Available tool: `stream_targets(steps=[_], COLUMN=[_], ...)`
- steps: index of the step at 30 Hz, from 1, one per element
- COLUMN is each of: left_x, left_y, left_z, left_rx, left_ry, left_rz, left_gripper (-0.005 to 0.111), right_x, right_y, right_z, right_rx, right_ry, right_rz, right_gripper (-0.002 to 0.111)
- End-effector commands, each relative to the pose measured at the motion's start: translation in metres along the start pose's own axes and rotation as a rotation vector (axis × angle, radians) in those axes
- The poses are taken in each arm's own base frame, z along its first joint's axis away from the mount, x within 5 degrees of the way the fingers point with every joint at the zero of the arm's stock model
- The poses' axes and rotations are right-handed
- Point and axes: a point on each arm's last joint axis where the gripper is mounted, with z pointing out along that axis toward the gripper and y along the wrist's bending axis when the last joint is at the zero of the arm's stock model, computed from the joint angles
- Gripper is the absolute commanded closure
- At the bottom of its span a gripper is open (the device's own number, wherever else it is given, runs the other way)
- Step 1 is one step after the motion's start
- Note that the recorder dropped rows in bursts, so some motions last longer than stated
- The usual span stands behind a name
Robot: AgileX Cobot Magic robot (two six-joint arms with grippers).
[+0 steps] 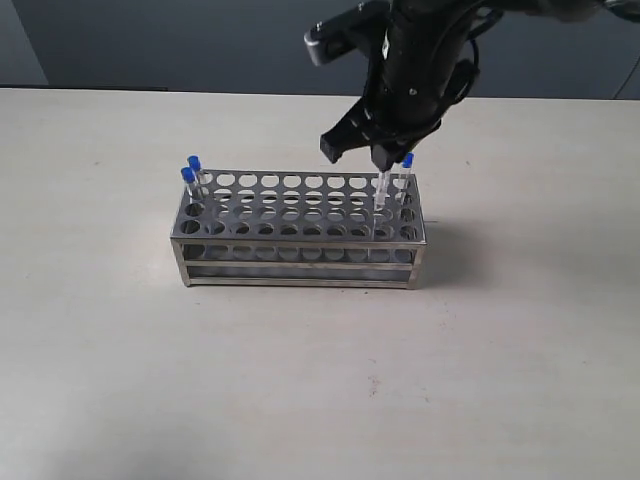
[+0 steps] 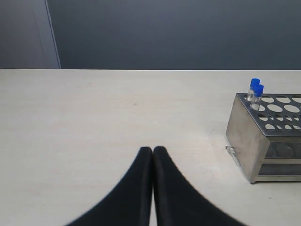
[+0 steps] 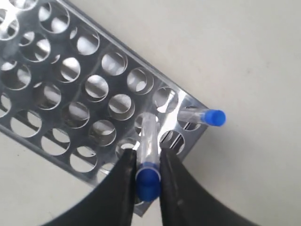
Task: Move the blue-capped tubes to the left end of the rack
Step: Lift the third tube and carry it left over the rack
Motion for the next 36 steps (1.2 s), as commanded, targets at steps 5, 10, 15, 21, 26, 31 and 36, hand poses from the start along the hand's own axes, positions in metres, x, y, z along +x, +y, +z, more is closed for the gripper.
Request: stream_targets(steps=[5, 10, 15, 21, 26, 31, 36], left_x=[-0.002, -0.002, -0.002, -0.002, -0.002, -0.002, -0.002], left_y=[-0.001, -0.001, -0.001, -0.001, -0.001, -0.001, -0.001], left_z=[-0.001, -0.001, -0.001, -0.001, -0.001, -0.001, -0.001], left_rx=[0.010, 0.009, 0.009, 0.009, 0.009, 0.009, 0.009], left_ry=[-0.012, -0.010, -0.010, -0.010, -0.010, -0.010, -0.010], left_rz=[0.001, -0.001, -0.001, -0.001, -0.001, -0.001, -0.001], left_gripper=[0.106, 0.106, 0.106, 0.106, 0.106, 0.106, 0.106], right_x=[0.006, 0.006, -0.003, -0.021, -0.041, -0.058, -0.067], right_y=[-0.006, -0.002, 0.017, 0.045, 0.079, 0.102, 0.109], right_z=[-0.049, -0.061, -0.063, -0.049, -0.044, -0.029, -0.014], right_rx=[0.014, -0.026, -0.230, -0.299, -0.314, -0.309, -0.303], right_ry=[-0.111, -0.167, -0.276, -0.263, -0.256, -0.219, -0.196], right_rz=[0.012, -0.003, -0.118, -0.203, -0.326, -0.394, -0.412], right_gripper=[0.108, 0.108, 0.109, 0.109, 0.109, 0.109, 0.109])
